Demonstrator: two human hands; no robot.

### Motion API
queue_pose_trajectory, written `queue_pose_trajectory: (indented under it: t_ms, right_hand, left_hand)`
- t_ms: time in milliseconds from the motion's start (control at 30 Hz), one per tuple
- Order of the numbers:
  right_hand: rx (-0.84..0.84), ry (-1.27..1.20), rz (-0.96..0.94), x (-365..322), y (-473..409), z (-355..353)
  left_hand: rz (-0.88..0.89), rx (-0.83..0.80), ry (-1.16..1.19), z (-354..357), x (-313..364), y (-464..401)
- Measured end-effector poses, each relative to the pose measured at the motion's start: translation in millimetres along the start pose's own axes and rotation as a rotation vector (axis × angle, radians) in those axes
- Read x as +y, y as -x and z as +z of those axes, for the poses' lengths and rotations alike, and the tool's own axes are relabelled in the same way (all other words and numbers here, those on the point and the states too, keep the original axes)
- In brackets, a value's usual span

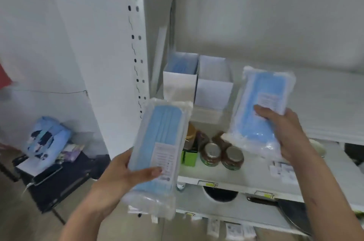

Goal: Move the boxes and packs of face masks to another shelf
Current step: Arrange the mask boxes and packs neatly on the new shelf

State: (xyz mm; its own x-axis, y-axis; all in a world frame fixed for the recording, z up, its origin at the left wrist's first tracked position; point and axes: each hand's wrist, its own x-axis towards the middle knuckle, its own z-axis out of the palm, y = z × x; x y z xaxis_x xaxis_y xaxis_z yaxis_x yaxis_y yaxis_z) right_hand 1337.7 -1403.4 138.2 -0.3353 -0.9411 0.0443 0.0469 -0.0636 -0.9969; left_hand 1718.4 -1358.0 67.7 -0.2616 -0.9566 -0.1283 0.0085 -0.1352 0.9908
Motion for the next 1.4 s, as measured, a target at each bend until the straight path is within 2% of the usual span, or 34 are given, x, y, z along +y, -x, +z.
queue_pose_trajectory:
  t_ms: [133, 333, 433, 500, 600, 667, 700, 767, 833, 900, 967, 1067, 1133, 1233, 1400]
  right_hand:
    - [0.033, 0.295, 0.008, -10.4, -68.2, -22.6]
    - [0.046, 0.69, -0.026, 7.7, -134.9, -18.3]
    - [0.023, 0.783, -0.03, 17.9, -157.3, -20.1]
    - [0.01, 0.676, -0.019, 19.3, -168.1, -28.8]
    - [0.06, 0.263, -0.004, 9.4, -168.6, -56.1]
    - [0.127, 0.248, -0.001, -1.1, -164.8, -74.9]
    - [0.101, 0.238, 0.004, -5.7, -161.7, -81.3]
    - [-0.06, 0.204, 0.021, -14.0, -153.2, -85.8]
    - [-0.25, 0.331, -0.004, -18.9, -142.7, -84.1]
    - [-0.331, 0.439, -0.048, -17.4, -140.4, -80.1]
    - [-0.294, 0.399, -0.023, -15.9, -146.9, -73.7]
    - [-0.145, 0.268, 0.069, -11.0, -165.4, -59.8]
    - [-0.063, 0.287, 0.101, -4.8, -174.6, -49.6]
    - [-0.005, 0.283, 0.086, 7.0, -180.6, -38.0]
    - [0.117, 0.317, -0.033, 19.0, -173.0, -31.1]
  left_hand:
    - [-0.035, -0.16, -0.031, 33.9, 8.1, -48.9]
    - [-0.074, -0.343, -0.092, 91.8, 17.6, -100.5]
    - [-0.052, -0.405, -0.153, 124.3, 29.1, -121.1]
    - [-0.049, -0.404, -0.116, 147.8, 35.7, -134.1]
    - [-0.029, -0.303, -0.016, 180.7, 45.4, -151.5]
    - [-0.008, -0.224, 0.03, 199.6, 50.1, -161.1]
    - [0.001, -0.191, 0.056, 208.7, 52.3, -165.3]
    - [0.018, -0.145, 0.101, 225.9, 56.5, -171.5]
    - [0.03, -0.101, 0.098, 237.9, 59.6, -177.1]
    - [0.038, -0.058, 0.09, 240.9, 63.9, -181.8]
    - [0.028, -0.071, 0.112, 236.5, 69.0, -184.7]
    - [-0.081, -0.129, 0.128, 222.1, 78.0, -180.8]
    - [-0.095, -0.116, 0.088, 206.0, 82.1, -176.6]
    - [0.056, -0.026, 0.035, 175.1, 93.1, -170.1]
    - [0.573, 0.225, -0.121, 127.3, 117.9, -167.2]
